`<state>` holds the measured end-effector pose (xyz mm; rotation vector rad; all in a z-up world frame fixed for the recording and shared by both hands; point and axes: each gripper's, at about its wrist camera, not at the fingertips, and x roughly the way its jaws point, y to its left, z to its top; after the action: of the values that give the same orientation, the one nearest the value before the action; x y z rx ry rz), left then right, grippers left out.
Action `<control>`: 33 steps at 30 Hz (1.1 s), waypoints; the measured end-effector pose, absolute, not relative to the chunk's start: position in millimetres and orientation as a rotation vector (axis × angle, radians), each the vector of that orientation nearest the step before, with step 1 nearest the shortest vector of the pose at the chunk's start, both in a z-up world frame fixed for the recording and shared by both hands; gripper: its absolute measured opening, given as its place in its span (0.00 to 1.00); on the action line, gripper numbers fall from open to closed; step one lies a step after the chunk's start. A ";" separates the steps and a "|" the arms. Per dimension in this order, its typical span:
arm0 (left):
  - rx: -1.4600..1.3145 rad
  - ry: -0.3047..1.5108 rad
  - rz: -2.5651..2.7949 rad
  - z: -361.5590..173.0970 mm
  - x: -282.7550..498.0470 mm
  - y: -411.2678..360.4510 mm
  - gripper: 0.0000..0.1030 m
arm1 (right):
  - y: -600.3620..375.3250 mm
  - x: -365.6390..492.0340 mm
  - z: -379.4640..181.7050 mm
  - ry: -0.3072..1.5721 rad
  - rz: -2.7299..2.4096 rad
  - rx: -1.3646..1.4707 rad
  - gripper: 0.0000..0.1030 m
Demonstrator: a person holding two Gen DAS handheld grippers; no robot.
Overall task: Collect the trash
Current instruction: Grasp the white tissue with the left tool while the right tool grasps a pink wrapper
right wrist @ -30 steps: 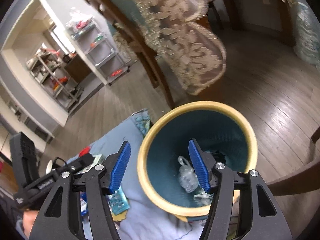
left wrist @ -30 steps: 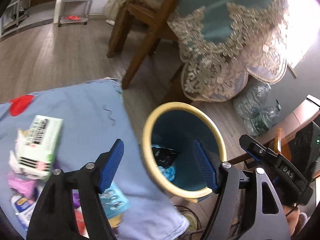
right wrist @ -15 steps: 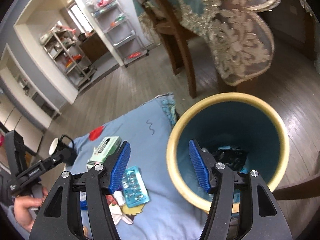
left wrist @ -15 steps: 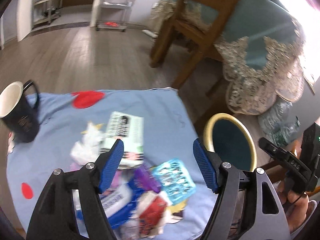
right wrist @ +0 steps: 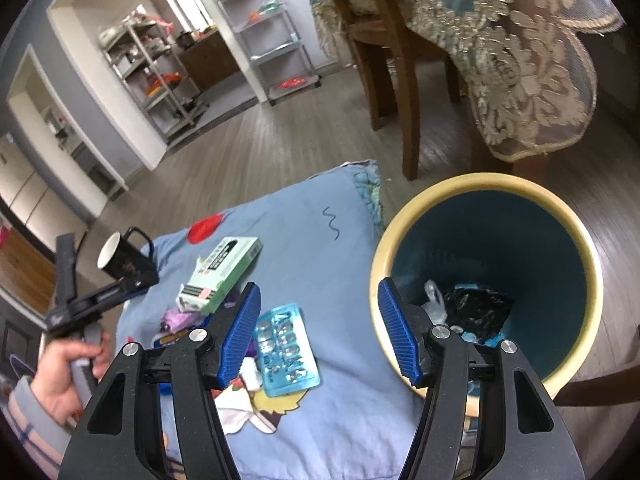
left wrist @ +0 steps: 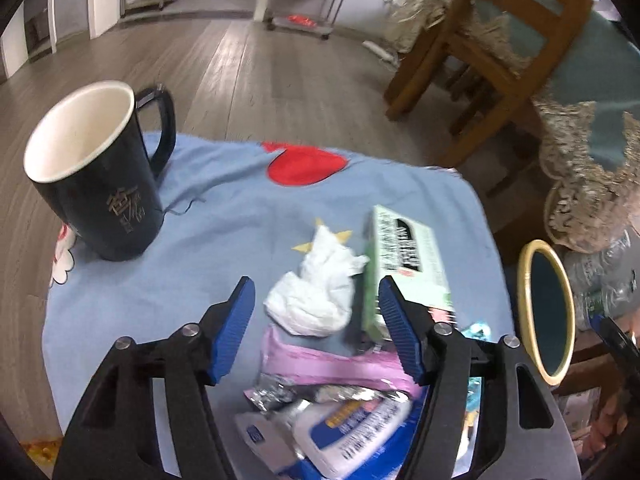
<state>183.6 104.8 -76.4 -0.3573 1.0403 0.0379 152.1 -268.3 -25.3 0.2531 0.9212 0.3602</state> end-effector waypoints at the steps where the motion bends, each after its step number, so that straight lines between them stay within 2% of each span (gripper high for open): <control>1: -0.360 1.056 0.042 -81.0 186.1 105.6 0.59 | -263.5 151.7 -25.9 0.927 0.368 0.242 0.61; 7: -0.313 1.168 0.016 -116.2 199.4 95.5 0.53 | -241.9 147.6 -30.6 0.958 0.419 0.200 0.61; 13: -0.268 1.193 0.020 -133.7 198.1 87.3 0.46 | -225.4 143.9 -36.2 0.985 0.458 0.157 0.61; 15: -0.240 1.192 0.019 -133.4 197.3 84.0 0.34 | -222.2 143.4 -38.0 0.991 0.467 0.149 0.61; 17: -0.252 1.188 0.013 -132.0 195.8 83.5 0.12 | -218.5 141.7 -39.3 0.998 0.482 0.142 0.61; 18: -0.260 1.180 0.016 -129.8 194.3 84.8 0.10 | -216.9 141.0 -39.8 0.999 0.486 0.138 0.61; 33: -0.436 1.023 -0.018 -66.3 165.4 112.7 0.08 | -157.4 127.2 -40.8 1.018 0.638 0.075 0.60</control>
<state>165.4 112.7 -66.3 -0.4362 1.0229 -0.0184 127.2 -157.4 -40.8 0.0753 1.0175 0.6383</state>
